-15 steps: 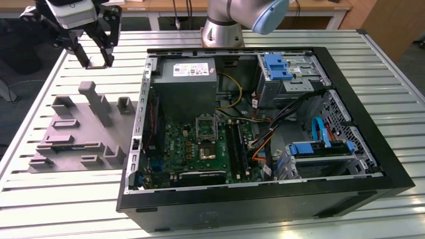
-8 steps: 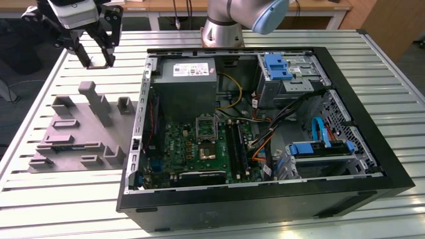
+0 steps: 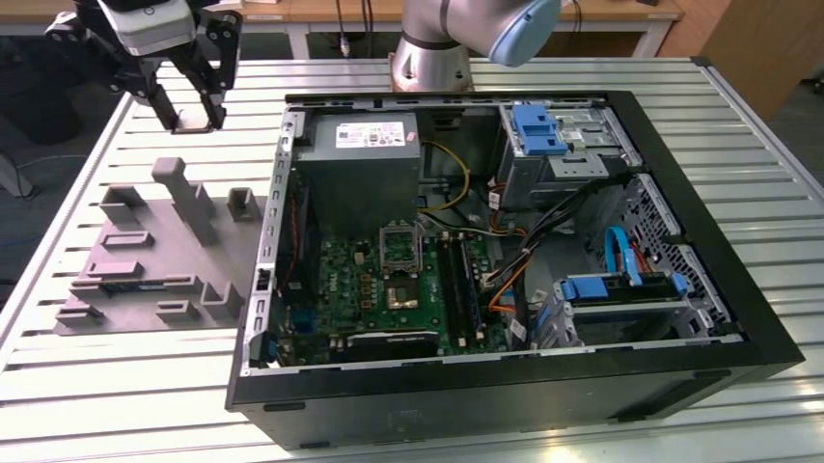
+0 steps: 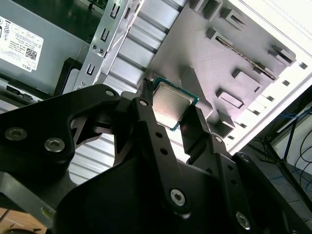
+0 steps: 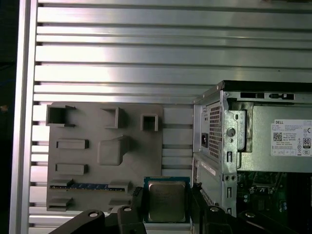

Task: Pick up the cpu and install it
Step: 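Pick up the cpu and move it towards the insertion slot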

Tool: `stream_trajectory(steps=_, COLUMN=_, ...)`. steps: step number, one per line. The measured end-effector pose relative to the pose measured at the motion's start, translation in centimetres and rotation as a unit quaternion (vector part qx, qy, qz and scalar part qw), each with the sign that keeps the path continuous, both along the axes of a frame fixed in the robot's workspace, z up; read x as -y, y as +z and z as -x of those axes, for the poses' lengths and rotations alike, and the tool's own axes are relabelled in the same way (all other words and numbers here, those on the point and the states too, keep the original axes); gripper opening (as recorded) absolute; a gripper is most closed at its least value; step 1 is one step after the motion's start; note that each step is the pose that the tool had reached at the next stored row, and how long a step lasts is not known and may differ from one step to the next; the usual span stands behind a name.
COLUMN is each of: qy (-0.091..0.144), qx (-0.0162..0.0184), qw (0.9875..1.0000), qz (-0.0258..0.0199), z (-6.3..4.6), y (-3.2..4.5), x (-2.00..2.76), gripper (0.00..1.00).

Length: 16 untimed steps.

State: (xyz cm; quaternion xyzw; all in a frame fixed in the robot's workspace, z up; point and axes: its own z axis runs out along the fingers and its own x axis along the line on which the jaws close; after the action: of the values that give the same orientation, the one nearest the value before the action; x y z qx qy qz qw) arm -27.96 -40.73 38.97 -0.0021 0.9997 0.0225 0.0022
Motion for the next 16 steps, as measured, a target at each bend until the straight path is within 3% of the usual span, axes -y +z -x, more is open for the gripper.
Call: stream_trajectory(steps=16, qy=0.000, qx=0.0000, qw=1.0000, qz=0.0000, z=-0.48, y=0.00, x=0.00, gripper=0.47)
